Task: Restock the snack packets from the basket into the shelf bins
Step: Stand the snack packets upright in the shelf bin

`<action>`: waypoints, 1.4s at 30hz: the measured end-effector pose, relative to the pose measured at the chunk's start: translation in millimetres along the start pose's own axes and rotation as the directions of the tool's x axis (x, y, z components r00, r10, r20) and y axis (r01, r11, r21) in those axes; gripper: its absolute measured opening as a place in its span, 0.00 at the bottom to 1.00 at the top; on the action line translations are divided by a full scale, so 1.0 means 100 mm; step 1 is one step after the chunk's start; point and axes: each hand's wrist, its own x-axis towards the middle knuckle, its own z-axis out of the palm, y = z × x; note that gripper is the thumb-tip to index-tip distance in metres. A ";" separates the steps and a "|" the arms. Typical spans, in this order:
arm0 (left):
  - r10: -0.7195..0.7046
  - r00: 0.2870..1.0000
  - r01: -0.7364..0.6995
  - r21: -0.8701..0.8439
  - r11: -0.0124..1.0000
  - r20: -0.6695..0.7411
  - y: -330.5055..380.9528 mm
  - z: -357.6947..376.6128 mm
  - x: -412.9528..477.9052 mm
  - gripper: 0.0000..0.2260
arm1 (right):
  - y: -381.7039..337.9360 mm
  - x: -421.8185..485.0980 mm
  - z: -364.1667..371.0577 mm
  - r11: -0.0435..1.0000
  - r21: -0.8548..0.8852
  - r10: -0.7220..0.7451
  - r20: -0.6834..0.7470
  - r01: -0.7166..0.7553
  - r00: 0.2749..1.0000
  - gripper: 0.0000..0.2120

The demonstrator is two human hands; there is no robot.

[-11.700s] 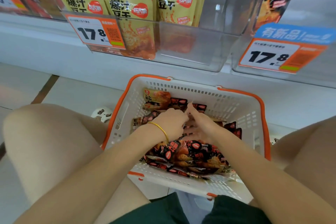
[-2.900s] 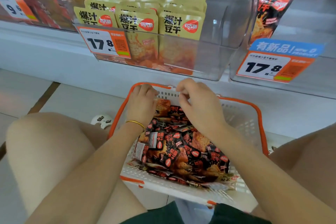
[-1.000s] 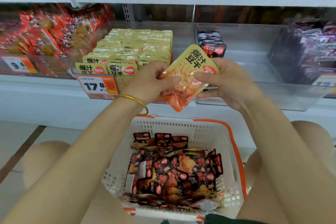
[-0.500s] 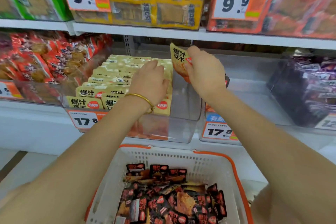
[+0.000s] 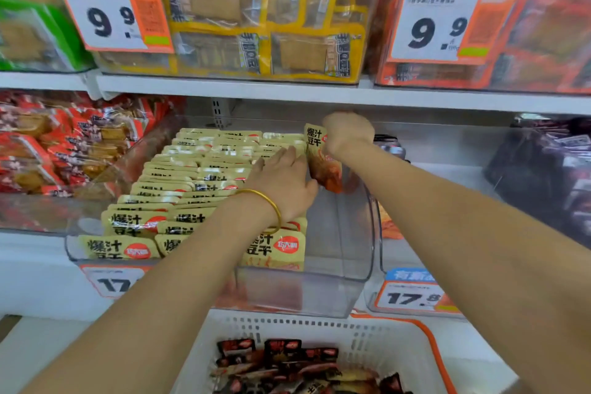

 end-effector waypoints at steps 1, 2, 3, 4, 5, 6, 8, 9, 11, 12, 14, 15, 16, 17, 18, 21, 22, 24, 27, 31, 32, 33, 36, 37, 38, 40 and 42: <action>0.002 1.000 -0.002 0.000 1.000 0.013 0.00 0.01 0.01 0.25 | 0.00 0.06 0.01 1.000 0.001 -0.014 0.026 0.014 1.000 0.14; 0.004 1.000 -0.004 0.001 1.000 0.023 -0.01 0.01 0.02 0.25 | 0.01 0.12 0.02 1.000 0.009 -0.028 0.057 0.028 0.998 0.15; 0.007 1.000 -0.007 0.001 1.000 0.029 -0.01 0.02 0.03 0.25 | 0.02 0.17 0.02 0.999 0.020 -0.042 0.089 0.040 0.995 0.16; 0.010 0.999 -0.010 0.001 1.000 0.032 -0.02 0.03 0.03 0.25 | 0.03 0.21 0.01 0.998 0.030 -0.056 0.123 0.052 0.991 0.17; 0.013 0.999 -0.013 0.000 1.000 0.036 -0.03 0.03 0.04 0.25 | 0.04 0.24 0.00 0.997 0.031 -0.072 0.154 0.068 0.986 0.18; 0.013 0.999 -0.013 -0.002 1.000 0.039 -0.04 0.04 0.04 0.25 | 0.05 0.26 0.00 0.996 0.023 -0.093 0.175 0.090 0.980 0.19; 0.008 0.999 -0.008 -0.001 1.000 0.052 -0.05 0.05 0.06 0.25 | 0.07 0.28 0.00 0.988 -0.040 -0.139 0.159 0.147 0.977 0.16; 0.005 0.998 -0.005 0.003 1.000 0.058 -0.05 0.04 0.06 0.25 | 0.05 0.27 0.01 0.981 -0.096 -0.157 0.123 0.169 0.980 0.14; 0.003 0.998 -0.004 0.011 1.000 0.064 -0.04 0.04 0.08 0.25 | -0.01 0.25 0.04 0.957 -0.214 -0.188 0.054 0.195 0.981 0.12; 0.002 0.998 -0.003 0.015 1.000 0.062 -0.04 0.04 0.08 0.25 | -0.05 0.24 0.06 0.944 -0.263 -0.197 0.033 0.199 0.980 0.12; 0.002 0.998 -0.003 0.017 1.000 0.059 -0.04 0.04 0.08 0.25 | -0.11 0.24 0.13 0.930 -0.316 -0.192 0.012 0.186 0.981 0.13; 0.004 0.998 -0.005 0.016 1.000 0.062 -0.04 0.04 0.08 0.25 | -0.13 0.24 0.15 0.930 -0.322 -0.182 0.011 0.176 0.983 0.14; 0.005 0.998 -0.006 0.016 1.000 0.066 -0.04 0.04 0.08 0.25 | -0.13 0.24 0.17 0.934 -0.315 -0.175 0.006 0.168 0.985 0.14; 0.006 0.998 -0.007 0.018 1.000 0.070 -0.04 0.04 0.07 0.25 | -0.13 0.23 0.18 0.940 -0.299 -0.170 -0.004 0.161 0.985 0.15; 0.006 0.997 -0.008 0.020 1.000 0.073 -0.05 0.04 0.07 0.25 | -0.13 0.22 0.17 0.949 -0.274 -0.169 -0.023 0.157 0.985 0.17; 0.005 0.997 -0.007 0.019 1.000 0.074 -0.05 0.04 0.07 0.25 | -0.16 0.15 0.08 0.972 -0.185 -0.164 -0.091 0.145 0.982 0.19; 0.006 0.997 -0.007 0.019 1.000 0.075 -0.05 0.05 0.06 0.25 | -0.17 0.12 0.04 0.973 -0.176 -0.165 -0.087 0.148 0.982 0.19; 0.009 0.997 -0.011 0.022 1.000 0.072 -0.06 0.05 0.06 0.25 | -0.19 0.06 0.02 0.965 -0.177 -0.204 -0.036 0.195 0.978 0.17; 0.007 0.998 -0.009 0.030 0.999 0.068 -0.06 0.06 0.06 0.26 | -0.22 -0.04 0.07 0.955 -0.111 -0.261 0.130 0.275 0.957 0.12; 0.007 0.999 -0.007 0.003 1.000 0.033 -0.06 0.04 -0.01 0.25 | -0.23 -0.09 0.05 0.971 -0.070 -0.204 0.268 0.230 0.942 0.04; 0.013 1.000 -0.013 -0.007 1.000 0.016 -0.05 0.02 -0.06 0.25 | -0.22 -0.12 0.00 0.974 -0.049 -0.204 0.247 0.223 0.947 0.09; 0.015 1.000 -0.015 -0.014 1.000 -0.004 -0.04 0.00 -0.12 0.25 | -0.20 -0.20 -0.08 0.975 -0.010 -0.215 0.210 0.222 0.954 0.11; 0.028 0.995 -0.031 -0.029 0.999 -0.094 0.02 -0.05 -0.38 0.24 | -0.01 -0.60 -0.28 0.933 0.277 -0.244 0.022 0.228 0.970 0.10; 0.049 0.987 -0.053 -0.023 0.998 -0.154 0.05 -0.04 -0.49 0.26 | 0.06 -0.80 -0.32 0.875 0.413 -0.258 -0.043 0.252 0.965 0.13; 0.086 0.968 -0.093 -0.019 0.996 -0.237 0.09 -0.02 -0.62 0.29 | 0.13 -1.03 -0.34 0.787 0.554 -0.251 -0.111 0.270 0.961 0.13; 0.195 0.900 -0.212 -0.003 0.977 -0.390 0.15 0.05 -0.90 0.32 | 0.26 -1.54 -0.39 0.587 0.773 -0.186 -0.162 0.241 0.969 0.17; 0.270 0.833 -0.312 -0.008 0.950 -0.483 0.19 0.20 -1.20 0.26 | 0.37 -2.00 -0.34 0.445 0.871 -0.185 -0.138 0.209 0.973 0.21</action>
